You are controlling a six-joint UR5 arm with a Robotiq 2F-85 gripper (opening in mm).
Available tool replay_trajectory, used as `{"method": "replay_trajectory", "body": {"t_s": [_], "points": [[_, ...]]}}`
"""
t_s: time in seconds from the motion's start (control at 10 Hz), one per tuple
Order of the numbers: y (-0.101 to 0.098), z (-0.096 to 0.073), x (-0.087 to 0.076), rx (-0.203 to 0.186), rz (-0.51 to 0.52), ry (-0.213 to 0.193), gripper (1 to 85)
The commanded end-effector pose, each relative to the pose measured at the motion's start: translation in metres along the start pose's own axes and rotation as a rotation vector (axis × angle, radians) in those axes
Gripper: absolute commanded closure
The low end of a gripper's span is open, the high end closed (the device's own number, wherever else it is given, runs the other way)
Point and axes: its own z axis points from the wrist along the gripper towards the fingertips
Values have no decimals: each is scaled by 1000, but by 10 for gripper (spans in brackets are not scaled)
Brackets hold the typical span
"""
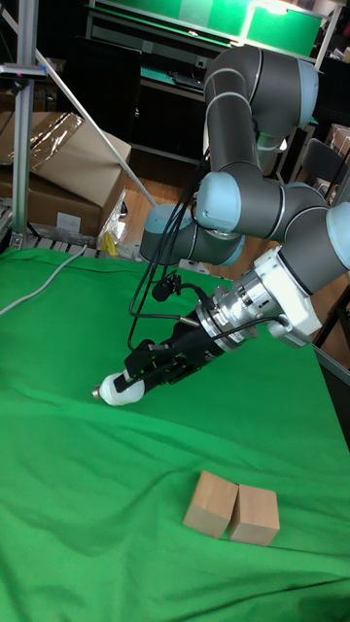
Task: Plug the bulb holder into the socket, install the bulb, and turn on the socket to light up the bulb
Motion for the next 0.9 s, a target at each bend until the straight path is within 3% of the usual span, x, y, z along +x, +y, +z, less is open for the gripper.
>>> {"method": "replay_trajectory", "body": {"t_s": [0.0,0.2,0.5,0.7,0.8], "points": [[-10,-1,1,37,-11,1,847],[-25,1,-3,59,-22,-30,847],[-50,8,3,52,-34,-53,847],[-76,24,6,36,-73,-85,847],[-95,30,19,51,-88,-71,847]]}}
